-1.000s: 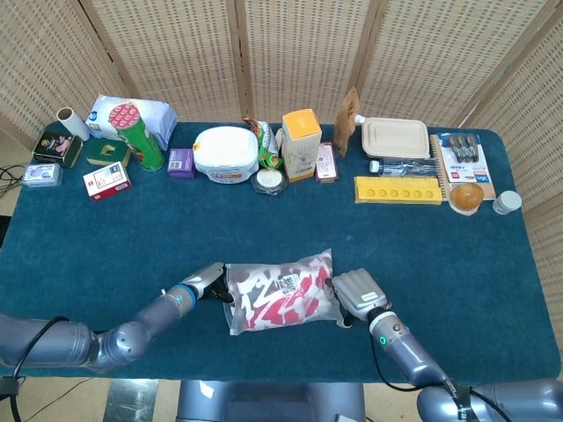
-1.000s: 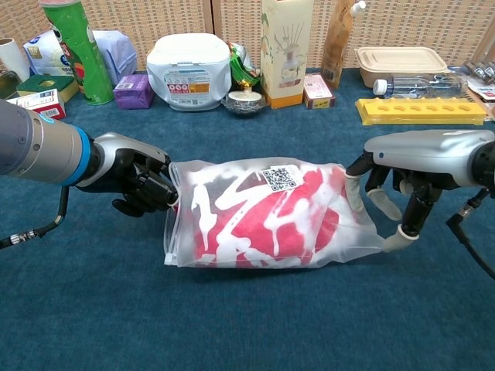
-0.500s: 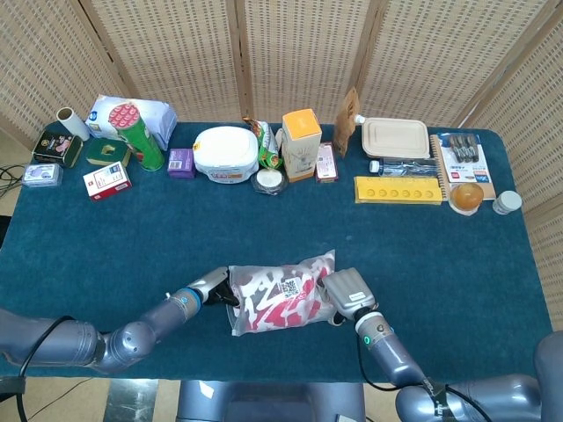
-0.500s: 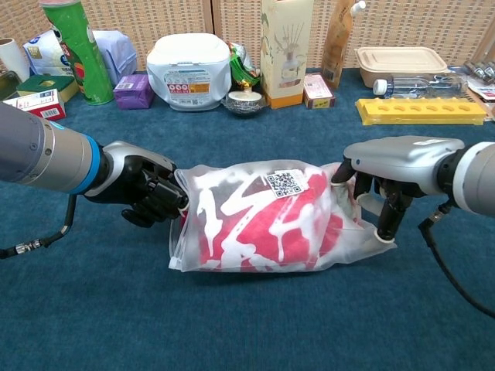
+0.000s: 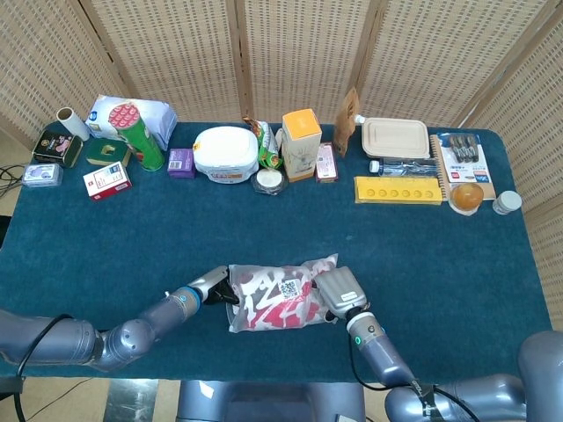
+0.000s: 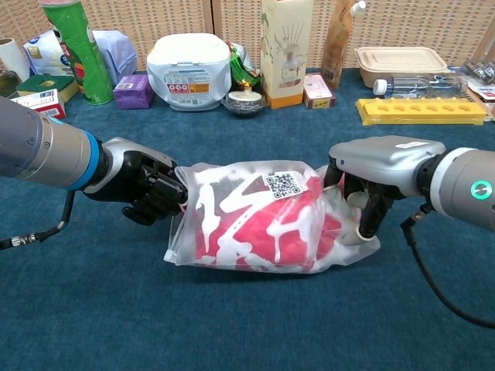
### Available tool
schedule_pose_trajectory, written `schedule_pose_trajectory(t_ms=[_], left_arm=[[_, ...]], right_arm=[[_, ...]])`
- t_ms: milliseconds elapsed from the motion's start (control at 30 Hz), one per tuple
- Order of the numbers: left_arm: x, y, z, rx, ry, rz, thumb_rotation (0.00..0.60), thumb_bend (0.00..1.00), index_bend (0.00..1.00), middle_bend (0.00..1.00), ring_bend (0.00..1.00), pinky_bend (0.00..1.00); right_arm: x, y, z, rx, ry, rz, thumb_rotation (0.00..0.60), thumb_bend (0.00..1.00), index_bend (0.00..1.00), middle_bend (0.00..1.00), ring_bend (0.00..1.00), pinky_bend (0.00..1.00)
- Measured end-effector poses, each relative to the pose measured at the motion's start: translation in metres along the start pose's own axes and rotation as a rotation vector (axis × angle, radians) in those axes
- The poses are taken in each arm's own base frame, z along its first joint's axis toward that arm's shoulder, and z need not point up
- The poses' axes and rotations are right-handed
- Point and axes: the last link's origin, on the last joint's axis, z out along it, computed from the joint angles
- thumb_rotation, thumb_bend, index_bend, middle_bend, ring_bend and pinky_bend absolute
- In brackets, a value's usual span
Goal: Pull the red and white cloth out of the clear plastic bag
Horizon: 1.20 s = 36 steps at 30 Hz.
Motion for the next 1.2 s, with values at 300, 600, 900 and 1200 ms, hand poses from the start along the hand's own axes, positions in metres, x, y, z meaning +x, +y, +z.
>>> schedule_pose_trajectory(t_ms=[300, 600, 900, 1200], left_arm=[[0.004, -0.002, 0.0, -0.001, 0.02, -0.001, 0.6, 0.44, 0.78, 1.0, 0.96, 0.91], [0.013, -0.004, 0.001, -0.004, 0.058, 0.011, 0.6, 0.44, 0.78, 1.0, 0.96, 0.91], [0.017, -0.008, 0.0, 0.004, 0.061, 0.003, 0.6, 0.44, 0.78, 1.0, 0.96, 0.91], [0.015, -0.008, 0.001, 0.009, 0.045, -0.002, 0.6, 0.44, 0.78, 1.0, 0.96, 0.91]], right_arm=[[0.004, 0.003, -0.002, 0.004, 0.038, -0.004, 0.6, 0.34, 0.8, 1.0, 1.0, 1.0], [0.011, 0.013, -0.009, 0.011, 0.062, -0.001, 0.6, 0.33, 0.83, 1.0, 1.0, 1.0], [0.013, 0.019, -0.011, 0.015, 0.074, -0.002, 0.6, 0.33, 0.67, 1.0, 1.0, 1.0], [0.013, 0.021, -0.015, 0.018, 0.031, -0.03, 0.6, 0.33, 0.5, 1.0, 1.0, 1.0]])
